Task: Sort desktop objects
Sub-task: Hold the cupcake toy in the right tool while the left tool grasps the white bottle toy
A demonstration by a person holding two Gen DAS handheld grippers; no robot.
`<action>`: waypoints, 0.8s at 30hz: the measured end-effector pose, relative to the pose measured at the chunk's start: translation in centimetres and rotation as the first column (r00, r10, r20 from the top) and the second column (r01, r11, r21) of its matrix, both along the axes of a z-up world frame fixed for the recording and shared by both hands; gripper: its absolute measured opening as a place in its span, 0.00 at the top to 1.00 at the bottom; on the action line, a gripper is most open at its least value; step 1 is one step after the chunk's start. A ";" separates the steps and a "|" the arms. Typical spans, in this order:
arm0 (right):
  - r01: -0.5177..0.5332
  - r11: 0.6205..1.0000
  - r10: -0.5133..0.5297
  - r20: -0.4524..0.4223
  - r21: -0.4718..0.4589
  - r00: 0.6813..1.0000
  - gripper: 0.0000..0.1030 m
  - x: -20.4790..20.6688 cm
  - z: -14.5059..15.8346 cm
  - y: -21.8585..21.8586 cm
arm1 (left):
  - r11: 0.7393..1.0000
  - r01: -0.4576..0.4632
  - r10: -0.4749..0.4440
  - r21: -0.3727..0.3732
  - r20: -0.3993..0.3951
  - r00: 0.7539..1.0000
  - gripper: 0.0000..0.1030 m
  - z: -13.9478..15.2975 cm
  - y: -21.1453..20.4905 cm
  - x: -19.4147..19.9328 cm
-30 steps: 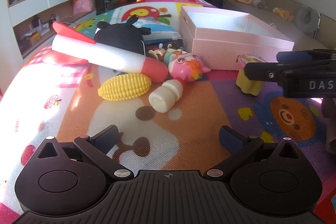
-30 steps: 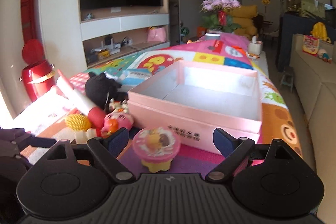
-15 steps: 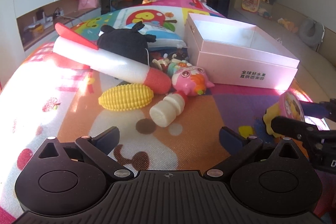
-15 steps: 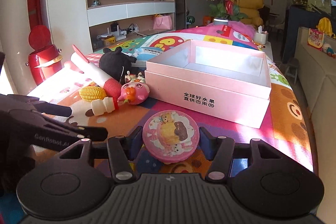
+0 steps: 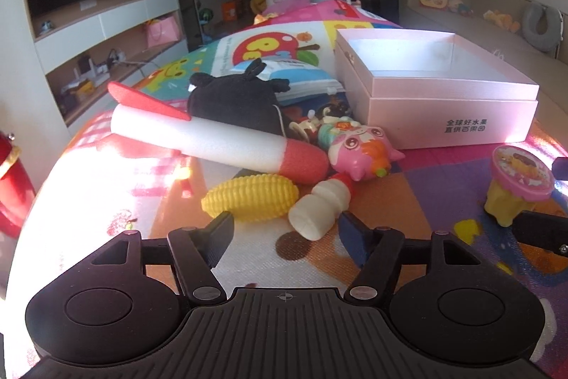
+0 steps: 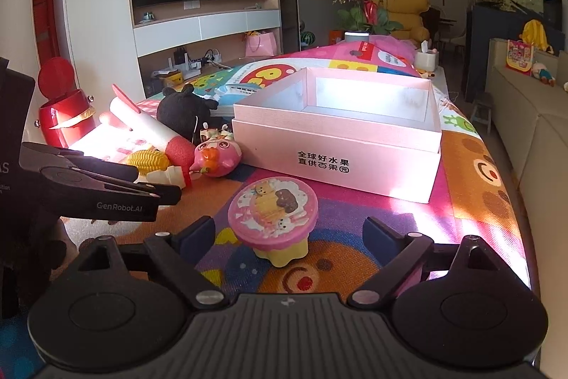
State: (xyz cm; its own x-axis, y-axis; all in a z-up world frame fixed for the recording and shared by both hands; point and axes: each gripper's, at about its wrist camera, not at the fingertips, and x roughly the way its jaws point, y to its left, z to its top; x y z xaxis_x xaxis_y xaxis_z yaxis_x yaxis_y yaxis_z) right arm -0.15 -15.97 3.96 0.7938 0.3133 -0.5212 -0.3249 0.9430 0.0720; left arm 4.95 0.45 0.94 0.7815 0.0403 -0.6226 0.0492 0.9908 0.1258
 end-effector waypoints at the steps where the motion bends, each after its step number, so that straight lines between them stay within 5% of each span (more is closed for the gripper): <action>1: 0.000 1.000 0.000 -0.001 -0.001 1.000 0.10 0.0 0.0 0.0 | 1.000 -0.013 0.013 0.007 -0.001 1.000 0.28 0.0 0.5 0.1; 9: 0.001 1.000 -0.001 -0.008 -0.008 1.000 0.09 0.1 -0.1 0.2 | 0.994 0.081 -0.081 -0.075 0.001 0.997 0.23 0.6 0.7 -0.6; 17: 0.011 1.000 -0.011 -0.007 -0.011 1.000 0.09 0.1 -0.1 0.2 | 0.988 0.017 -0.025 -0.151 -0.050 0.998 0.31 0.2 -0.7 1.5; 24: 0.017 1.000 -0.017 -0.012 0.002 1.000 0.09 0.1 -0.1 0.0 | 0.992 0.107 -0.110 -0.066 -0.036 0.993 0.28 -0.1 -1.0 0.2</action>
State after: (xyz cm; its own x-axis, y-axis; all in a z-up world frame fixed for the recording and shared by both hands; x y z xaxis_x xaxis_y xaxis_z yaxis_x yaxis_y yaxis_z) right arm -0.07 -15.99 3.82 0.7926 0.3009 -0.5303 -0.3079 0.9482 0.0780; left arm 5.14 -0.57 0.81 0.7541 -0.0841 -0.6514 0.1604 0.9853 0.0584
